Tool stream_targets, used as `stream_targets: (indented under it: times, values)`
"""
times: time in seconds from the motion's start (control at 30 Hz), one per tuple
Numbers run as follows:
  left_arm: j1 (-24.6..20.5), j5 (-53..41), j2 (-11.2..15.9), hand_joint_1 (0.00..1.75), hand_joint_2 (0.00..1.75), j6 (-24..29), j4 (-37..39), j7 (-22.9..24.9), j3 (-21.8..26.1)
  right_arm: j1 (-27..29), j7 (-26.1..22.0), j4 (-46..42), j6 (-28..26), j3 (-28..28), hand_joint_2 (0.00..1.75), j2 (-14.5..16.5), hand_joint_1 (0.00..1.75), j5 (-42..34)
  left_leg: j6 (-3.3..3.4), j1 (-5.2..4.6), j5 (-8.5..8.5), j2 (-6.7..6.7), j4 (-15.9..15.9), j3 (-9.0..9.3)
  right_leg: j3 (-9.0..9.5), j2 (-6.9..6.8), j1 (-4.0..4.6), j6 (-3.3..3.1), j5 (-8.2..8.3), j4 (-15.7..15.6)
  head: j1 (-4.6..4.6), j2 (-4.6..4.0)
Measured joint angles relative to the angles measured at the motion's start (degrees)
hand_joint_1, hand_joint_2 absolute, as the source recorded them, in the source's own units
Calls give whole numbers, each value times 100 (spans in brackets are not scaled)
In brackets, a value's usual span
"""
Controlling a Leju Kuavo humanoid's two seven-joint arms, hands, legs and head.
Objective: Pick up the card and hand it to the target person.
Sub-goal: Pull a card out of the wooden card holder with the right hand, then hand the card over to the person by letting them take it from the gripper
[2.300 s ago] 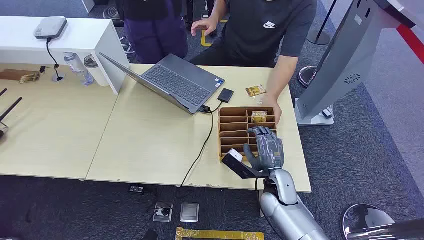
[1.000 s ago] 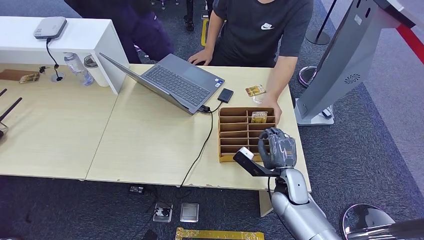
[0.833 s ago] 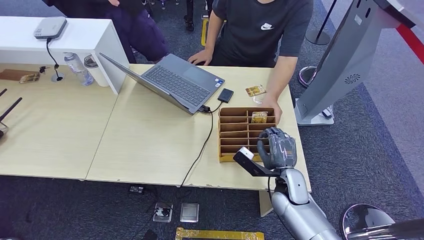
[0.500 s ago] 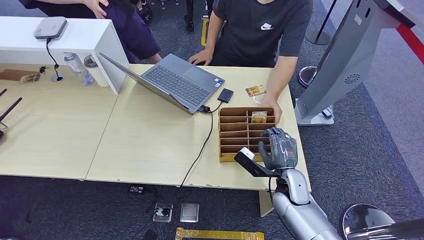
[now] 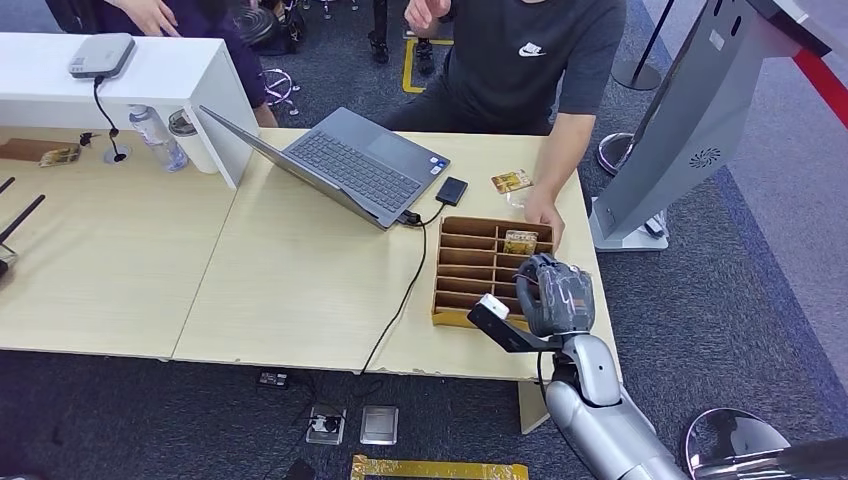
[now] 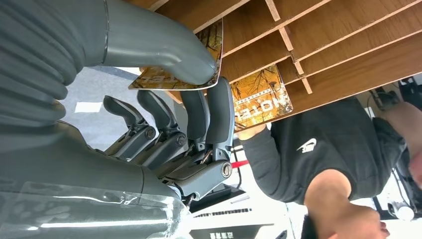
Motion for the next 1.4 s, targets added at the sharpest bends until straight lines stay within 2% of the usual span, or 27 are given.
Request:
stream_targets:
  times: [0.23,0.37,0.53,0.87,1.17,1.4]
  values:
    - [0,0,0,0,175,0,0,0,0,-7,-18,24,-8,2,175,17,175,56,0,0,0,0,0,0,0,0,0,0,0,0,-4,0]
    - [1,0,0,0,175,-2,0,-1,0,33,-33,-64,-10,-61,175,17,175,379,0,0,0,0,0,-1,0,0,0,0,0,1,2,0]
    - [2,-28,0,0,175,-40,0,-67,0,18,72,-573,-13,-253,175,11,175,746,0,0,0,0,0,0,0,0,0,0,0,1,-2,0]
    - [2,-111,0,0,175,-68,0,-179,-2,-359,284,-1434,-13,-366,175,-15,175,822,0,0,1,1,0,1,0,1,0,0,1,1,-2,0]
    - [0,-111,0,0,175,-66,0,-179,0,-740,-74,-1470,-8,-364,175,92,175,614,0,0,1,0,0,-1,1,0,0,0,0,2,-1,0]
    - [-1,-116,0,0,175,-66,0,-213,-2,-1078,-435,-982,-3,-364,175,326,175,513,0,0,1,0,0,-1,0,0,0,0,0,2,-3,0]
